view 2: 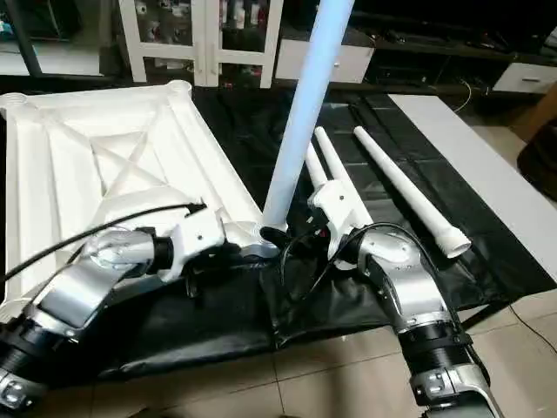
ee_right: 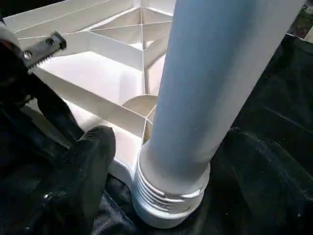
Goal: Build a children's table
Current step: Rotate leg to tighten
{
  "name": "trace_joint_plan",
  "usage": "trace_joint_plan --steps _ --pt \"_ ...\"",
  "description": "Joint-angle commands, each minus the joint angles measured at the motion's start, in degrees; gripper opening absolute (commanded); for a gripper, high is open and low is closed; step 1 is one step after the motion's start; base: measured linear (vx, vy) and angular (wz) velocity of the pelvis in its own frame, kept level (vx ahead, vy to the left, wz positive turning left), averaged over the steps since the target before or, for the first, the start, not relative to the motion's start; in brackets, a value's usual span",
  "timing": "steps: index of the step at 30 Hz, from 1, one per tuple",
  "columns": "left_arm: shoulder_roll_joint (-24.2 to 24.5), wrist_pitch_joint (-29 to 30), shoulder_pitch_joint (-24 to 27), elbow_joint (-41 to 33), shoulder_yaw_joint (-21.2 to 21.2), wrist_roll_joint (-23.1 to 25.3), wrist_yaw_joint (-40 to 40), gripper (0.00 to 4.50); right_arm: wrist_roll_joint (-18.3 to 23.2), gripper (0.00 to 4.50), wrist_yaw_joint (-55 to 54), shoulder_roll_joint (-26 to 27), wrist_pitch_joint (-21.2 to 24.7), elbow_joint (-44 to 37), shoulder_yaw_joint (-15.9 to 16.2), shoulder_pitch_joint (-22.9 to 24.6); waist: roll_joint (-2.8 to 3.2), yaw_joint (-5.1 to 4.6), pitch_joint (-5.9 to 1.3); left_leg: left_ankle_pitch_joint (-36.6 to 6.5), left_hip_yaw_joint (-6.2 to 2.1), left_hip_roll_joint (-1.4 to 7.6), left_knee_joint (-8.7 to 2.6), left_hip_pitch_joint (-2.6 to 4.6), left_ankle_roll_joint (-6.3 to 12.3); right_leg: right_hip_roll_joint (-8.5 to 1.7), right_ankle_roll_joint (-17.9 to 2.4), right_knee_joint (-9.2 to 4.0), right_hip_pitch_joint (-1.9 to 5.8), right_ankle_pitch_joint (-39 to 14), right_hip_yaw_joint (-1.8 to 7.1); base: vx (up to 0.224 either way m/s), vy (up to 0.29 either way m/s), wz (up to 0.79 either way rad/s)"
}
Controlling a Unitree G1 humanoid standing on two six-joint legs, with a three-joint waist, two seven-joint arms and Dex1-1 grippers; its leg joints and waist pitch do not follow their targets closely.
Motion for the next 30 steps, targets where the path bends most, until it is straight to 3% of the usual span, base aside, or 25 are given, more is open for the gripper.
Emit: trace_joint_plan --steps 1,10,12,20,21,30 --pt "-0.7 -0.6 -1.1 0.2 -0.6 0.4 0.7 0.69 0.3 3.86 0.4 -1.2 0.6 -1.1 -1.3 0.2 0.80 -0.04 -4.15 -3.7 0.30 0.65 -3.12 0.66 1.57 -3.65 -11.0 -3.80 3.39 3.1 3.11 0.000 0.000 0.00" --pt "-1.5 1.4 -2.5 1.1 2.1 -0.2 2.5 1.28 0.6 3.86 0.8 -1.0 0.8 -2.0 -1.0 0.7 0.92 0.03 -4.07 -4.5 0.23 0.70 -3.13 0.71 1.56 -3.64 -11.3 -3.84 3.39 2.5 3.06 0.000 0.000 0.00" --pt "-1.3 1.5 -2.3 1.1 2.0 0.0 2.3 1.65 0.5 3.86 0.8 -1.0 0.8 -2.0 -1.0 0.8 0.93 0.05 -4.15 -4.0 0.25 0.69 -3.07 0.75 1.75 -3.64 -11.5 -3.75 3.39 3.2 3.05 0.000 0.000 0.00" --pt "-0.5 5.2 -0.2 0.1 -0.3 1.0 1.1 1.65 0.3 3.86 -0.1 -0.8 0.4 -1.4 -1.4 0.7 1.05 0.04 -4.12 -4.2 0.25 0.72 -3.11 0.79 1.58 -3.63 -11.8 -3.70 3.35 3.1 3.04 0.000 0.000 0.00" --pt "-0.5 5.8 -0.2 0.7 -0.6 1.6 1.4 1.65 0.2 3.86 -0.2 -0.8 0.4 -1.5 -1.4 0.7 1.40 0.06 -4.12 -4.4 0.24 0.72 -3.13 0.86 1.51 -3.62 -11.9 -3.80 3.31 3.4 3.04 0.000 0.000 0.00" --pt "-0.6 5.9 -1.1 3.2 -0.2 3.1 3.5 1.65 0.3 3.86 -0.2 -0.8 0.3 -1.8 -1.6 0.9 1.37 0.13 -4.13 -6.3 0.10 0.69 -3.20 0.83 0.77 -3.67 -11.6 -4.02 3.40 1.2 2.97 0.000 0.000 0.00"
